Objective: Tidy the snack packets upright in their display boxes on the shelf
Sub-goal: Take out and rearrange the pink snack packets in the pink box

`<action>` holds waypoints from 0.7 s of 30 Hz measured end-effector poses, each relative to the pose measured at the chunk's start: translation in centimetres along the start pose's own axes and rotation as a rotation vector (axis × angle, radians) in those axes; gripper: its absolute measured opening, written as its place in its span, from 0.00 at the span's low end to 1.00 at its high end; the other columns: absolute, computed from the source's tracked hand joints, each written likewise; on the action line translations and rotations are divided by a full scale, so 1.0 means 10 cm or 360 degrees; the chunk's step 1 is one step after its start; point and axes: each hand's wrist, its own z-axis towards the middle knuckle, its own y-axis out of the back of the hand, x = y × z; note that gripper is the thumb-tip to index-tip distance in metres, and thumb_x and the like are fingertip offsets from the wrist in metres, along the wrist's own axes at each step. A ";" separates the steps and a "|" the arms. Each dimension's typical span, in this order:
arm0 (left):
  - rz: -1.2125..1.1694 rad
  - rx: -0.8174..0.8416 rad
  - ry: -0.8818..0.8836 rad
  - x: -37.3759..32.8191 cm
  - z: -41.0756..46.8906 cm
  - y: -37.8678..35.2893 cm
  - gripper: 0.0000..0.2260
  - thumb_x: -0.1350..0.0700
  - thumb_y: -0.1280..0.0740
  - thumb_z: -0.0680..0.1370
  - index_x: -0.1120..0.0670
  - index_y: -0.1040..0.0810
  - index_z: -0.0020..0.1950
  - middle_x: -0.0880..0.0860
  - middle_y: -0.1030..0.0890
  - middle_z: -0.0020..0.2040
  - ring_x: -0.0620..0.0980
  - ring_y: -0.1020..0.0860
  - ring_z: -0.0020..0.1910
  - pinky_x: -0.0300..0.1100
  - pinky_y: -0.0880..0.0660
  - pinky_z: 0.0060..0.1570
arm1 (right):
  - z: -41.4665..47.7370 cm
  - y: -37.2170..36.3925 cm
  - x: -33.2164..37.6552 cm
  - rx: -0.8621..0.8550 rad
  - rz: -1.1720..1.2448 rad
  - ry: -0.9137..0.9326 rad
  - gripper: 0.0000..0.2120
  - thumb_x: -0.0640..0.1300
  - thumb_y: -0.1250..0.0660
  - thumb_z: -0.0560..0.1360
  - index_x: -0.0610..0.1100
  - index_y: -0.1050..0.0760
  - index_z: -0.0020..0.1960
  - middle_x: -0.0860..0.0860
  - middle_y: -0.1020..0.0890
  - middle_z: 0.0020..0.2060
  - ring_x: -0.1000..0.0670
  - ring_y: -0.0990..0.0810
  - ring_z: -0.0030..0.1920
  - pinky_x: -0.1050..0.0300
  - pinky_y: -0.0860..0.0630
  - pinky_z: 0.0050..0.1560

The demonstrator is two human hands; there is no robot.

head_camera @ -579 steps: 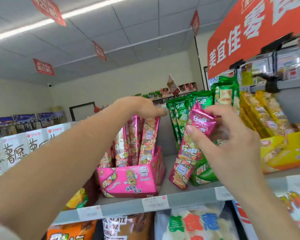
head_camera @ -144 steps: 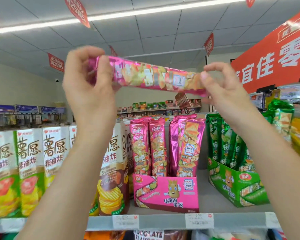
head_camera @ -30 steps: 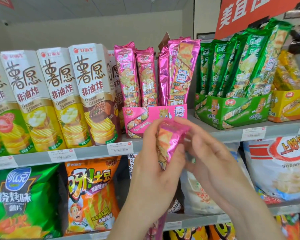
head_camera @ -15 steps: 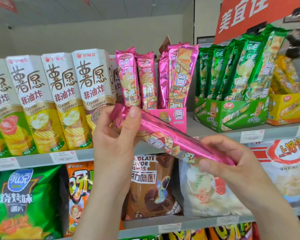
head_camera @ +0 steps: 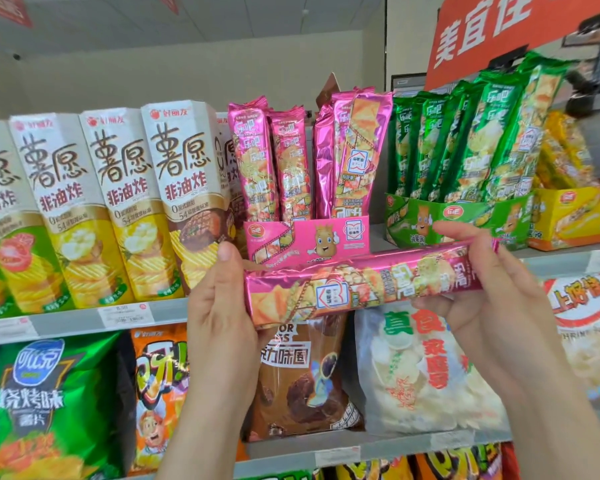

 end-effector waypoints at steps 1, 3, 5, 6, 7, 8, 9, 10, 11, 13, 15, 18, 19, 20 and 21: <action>-0.0075 0.0017 0.0016 0.00 0.00 0.01 0.20 0.34 0.36 0.71 0.50 0.26 0.32 0.47 0.27 0.25 0.41 0.27 0.24 0.33 0.30 0.23 | 0.01 -0.01 0.00 0.0000 0.0007 -0.0009 0.16 0.52 0.41 0.76 0.46 0.19 0.54 0.47 0.17 0.39 0.49 0.17 0.35 0.57 0.19 0.33; -0.0138 0.0006 0.0003 0.01 0.02 0.02 0.20 0.34 0.34 0.71 0.48 0.28 0.33 0.48 0.30 0.24 0.41 0.31 0.22 0.31 0.34 0.20 | 0.03 -0.02 -0.01 -0.0004 0.0012 -0.0003 0.16 0.52 0.41 0.77 0.45 0.21 0.55 0.47 0.17 0.40 0.49 0.17 0.37 0.56 0.18 0.35; -0.0091 0.0004 -0.0041 0.03 0.03 0.04 0.20 0.32 0.34 0.72 0.48 0.26 0.33 0.47 0.29 0.25 0.41 0.30 0.22 0.31 0.35 0.20 | 0.05 -0.03 0.00 -0.0028 0.0004 0.0043 0.11 0.51 0.39 0.76 0.47 0.23 0.52 0.50 0.18 0.38 0.51 0.18 0.37 0.57 0.18 0.35; -0.0044 0.0026 -0.0073 0.03 0.03 0.05 0.20 0.33 0.34 0.72 0.48 0.25 0.33 0.48 0.26 0.25 0.42 0.29 0.23 0.32 0.34 0.20 | 0.06 -0.04 0.00 -0.0054 0.0002 0.0082 0.08 0.50 0.37 0.74 0.48 0.24 0.49 0.51 0.19 0.37 0.52 0.18 0.36 0.57 0.19 0.34; -0.0010 0.0073 -0.0106 0.03 0.03 0.07 0.19 0.34 0.35 0.73 0.47 0.24 0.34 0.49 0.23 0.28 0.43 0.27 0.24 0.33 0.33 0.21 | 0.07 -0.04 0.02 -0.0089 0.0005 0.0129 0.06 0.50 0.35 0.73 0.49 0.26 0.47 0.52 0.19 0.35 0.53 0.18 0.35 0.58 0.19 0.34; -0.0006 0.0150 -0.0127 0.03 0.02 0.09 0.16 0.35 0.34 0.74 0.47 0.23 0.36 0.51 0.20 0.33 0.45 0.24 0.27 0.35 0.30 0.22 | 0.08 -0.05 0.03 -0.0131 0.0008 0.0184 0.06 0.50 0.33 0.72 0.50 0.26 0.45 0.52 0.20 0.35 0.54 0.19 0.33 0.58 0.19 0.35; -0.0019 0.0254 -0.0132 0.03 0.02 0.12 0.15 0.36 0.32 0.73 0.48 0.23 0.41 0.52 0.17 0.39 0.46 0.21 0.32 0.36 0.27 0.25 | 0.10 -0.05 0.04 -0.0179 0.0005 0.0241 0.06 0.51 0.31 0.70 0.51 0.26 0.44 0.52 0.20 0.34 0.54 0.20 0.32 0.58 0.19 0.36; -0.0025 0.0367 -0.0125 0.02 0.01 0.14 0.17 0.35 0.31 0.72 0.48 0.23 0.46 0.52 0.17 0.45 0.48 0.19 0.36 0.38 0.24 0.28 | 0.12 -0.07 0.06 -0.0225 0.0001 0.0299 0.07 0.52 0.30 0.69 0.52 0.25 0.44 0.52 0.21 0.34 0.55 0.21 0.31 0.58 0.20 0.36; 0.0010 0.0472 -0.0118 0.01 0.01 0.18 0.20 0.35 0.29 0.70 0.48 0.22 0.51 0.52 0.17 0.50 0.49 0.18 0.40 0.40 0.22 0.32 | 0.14 -0.08 0.07 -0.0263 0.0000 0.0357 0.07 0.52 0.29 0.69 0.53 0.26 0.44 0.53 0.22 0.34 0.55 0.23 0.31 0.58 0.20 0.36; 0.0279 0.0595 -0.0155 -0.02 -0.01 0.21 0.21 0.38 0.26 0.68 0.44 0.21 0.57 0.49 0.17 0.55 0.49 0.17 0.48 0.39 0.20 0.41 | 0.19 -0.11 0.10 -0.0248 0.0024 0.0460 0.05 0.49 0.31 0.72 0.53 0.27 0.46 0.55 0.22 0.33 0.57 0.24 0.30 0.60 0.21 0.36; 0.0608 0.0638 -0.0260 -0.05 -0.01 0.22 0.16 0.42 0.26 0.71 0.38 0.20 0.58 0.42 0.17 0.55 0.43 0.19 0.53 0.34 0.22 0.47 | 0.25 -0.17 0.17 -0.0070 0.0013 0.0501 0.04 0.50 0.31 0.74 0.55 0.25 0.47 0.57 0.21 0.36 0.58 0.23 0.32 0.61 0.22 0.38; 0.1016 0.0611 -0.0327 -0.09 0.02 0.21 0.20 0.40 0.30 0.69 0.26 0.28 0.60 0.27 0.22 0.55 0.30 0.23 0.55 0.28 0.26 0.52 | 0.37 -0.31 0.36 0.0256 -0.0270 0.0523 0.13 0.52 0.26 0.71 0.60 0.26 0.52 0.57 0.19 0.42 0.56 0.19 0.38 0.61 0.20 0.41; 0.1173 0.0593 -0.0385 -0.12 0.03 0.19 0.22 0.37 0.32 0.68 0.23 0.31 0.60 0.23 0.24 0.52 0.26 0.25 0.53 0.26 0.27 0.52 | 0.42 -0.36 0.43 0.0316 -0.0368 0.0549 0.15 0.50 0.25 0.70 0.61 0.27 0.52 0.58 0.19 0.43 0.56 0.18 0.39 0.61 0.20 0.41; 0.1329 0.0596 -0.0458 -0.15 0.03 0.17 0.23 0.34 0.34 0.66 0.21 0.33 0.60 0.21 0.24 0.49 0.24 0.25 0.50 0.24 0.27 0.50 | 0.48 -0.42 0.50 0.0358 -0.0454 0.0587 0.16 0.48 0.25 0.70 0.62 0.27 0.52 0.58 0.18 0.44 0.55 0.17 0.39 0.61 0.20 0.40; 0.1474 0.0615 -0.0522 -0.18 0.04 0.14 0.23 0.31 0.36 0.65 0.21 0.34 0.60 0.24 0.22 0.46 0.25 0.24 0.47 0.25 0.26 0.48 | 0.53 -0.49 0.57 0.0390 -0.0530 0.0632 0.17 0.45 0.25 0.71 0.61 0.27 0.51 0.57 0.18 0.45 0.55 0.18 0.39 0.61 0.21 0.41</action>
